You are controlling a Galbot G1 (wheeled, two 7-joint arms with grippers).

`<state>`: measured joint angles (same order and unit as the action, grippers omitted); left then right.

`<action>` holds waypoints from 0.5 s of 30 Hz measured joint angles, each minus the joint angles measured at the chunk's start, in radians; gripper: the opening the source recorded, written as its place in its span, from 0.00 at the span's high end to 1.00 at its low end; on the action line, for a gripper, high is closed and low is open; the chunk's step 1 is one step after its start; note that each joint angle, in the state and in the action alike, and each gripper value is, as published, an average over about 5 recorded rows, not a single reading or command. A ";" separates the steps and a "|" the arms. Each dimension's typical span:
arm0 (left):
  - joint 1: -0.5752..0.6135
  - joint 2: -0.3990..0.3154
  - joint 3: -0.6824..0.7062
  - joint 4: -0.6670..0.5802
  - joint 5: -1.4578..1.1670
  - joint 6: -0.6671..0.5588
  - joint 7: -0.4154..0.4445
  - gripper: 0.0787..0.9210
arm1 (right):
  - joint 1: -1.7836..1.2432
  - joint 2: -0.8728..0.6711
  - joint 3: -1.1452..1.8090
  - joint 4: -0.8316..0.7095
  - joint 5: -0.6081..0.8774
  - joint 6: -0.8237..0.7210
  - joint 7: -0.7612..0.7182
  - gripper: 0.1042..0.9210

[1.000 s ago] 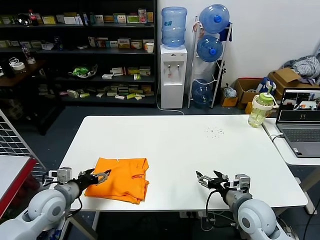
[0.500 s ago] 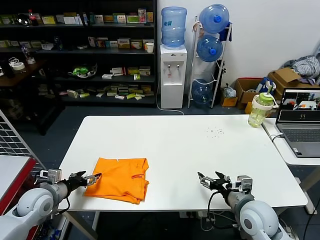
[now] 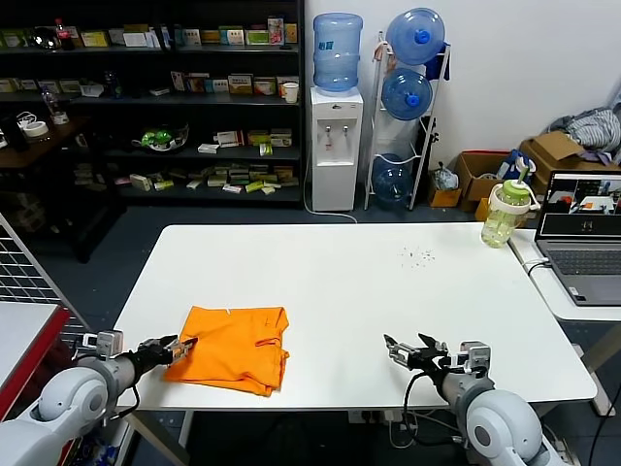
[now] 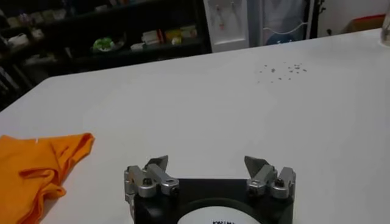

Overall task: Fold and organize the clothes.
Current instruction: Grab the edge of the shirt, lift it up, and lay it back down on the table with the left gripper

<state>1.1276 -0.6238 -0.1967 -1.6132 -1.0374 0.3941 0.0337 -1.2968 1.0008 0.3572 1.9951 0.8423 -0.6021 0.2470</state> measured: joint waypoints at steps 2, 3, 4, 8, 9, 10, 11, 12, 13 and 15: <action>0.000 -0.004 0.001 0.001 0.000 0.000 0.000 0.48 | 0.000 0.001 0.000 0.000 0.000 0.000 0.000 0.12; 0.000 -0.006 0.001 0.001 0.000 0.000 0.000 0.51 | 0.001 0.001 -0.001 0.000 0.000 0.000 0.000 0.12; 0.000 -0.008 0.001 0.001 -0.001 0.000 0.000 0.54 | 0.001 0.002 -0.001 0.000 0.000 0.000 0.000 0.12; 0.003 -0.013 -0.003 -0.005 -0.008 -0.002 -0.005 0.69 | 0.001 0.005 -0.002 -0.001 -0.001 0.000 0.001 0.12; 0.005 -0.014 -0.005 -0.008 -0.011 -0.003 -0.007 0.72 | 0.000 0.005 -0.002 -0.001 -0.001 0.001 0.001 0.12; 0.007 -0.015 -0.007 -0.011 -0.014 -0.003 -0.009 0.75 | 0.000 0.005 -0.002 -0.002 -0.001 0.001 0.000 0.12; 0.009 -0.016 -0.010 -0.015 -0.017 -0.004 -0.012 0.79 | -0.001 0.005 -0.002 -0.003 -0.001 0.002 0.000 0.12; 0.011 -0.017 -0.013 -0.020 -0.021 -0.004 -0.016 0.82 | -0.001 0.005 -0.001 -0.003 -0.001 0.003 0.000 0.12; 0.014 -0.018 -0.016 -0.025 -0.024 -0.004 -0.019 0.85 | -0.001 0.006 -0.001 -0.004 -0.001 0.003 -0.001 0.12; 0.020 -0.021 -0.023 -0.040 -0.030 -0.003 -0.029 0.92 | -0.001 0.006 -0.001 -0.006 -0.001 0.005 -0.002 0.12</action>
<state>1.1478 -0.6444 -0.2197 -1.6532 -1.0675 0.3912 0.0046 -1.2978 1.0070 0.3566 1.9888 0.8409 -0.5968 0.2446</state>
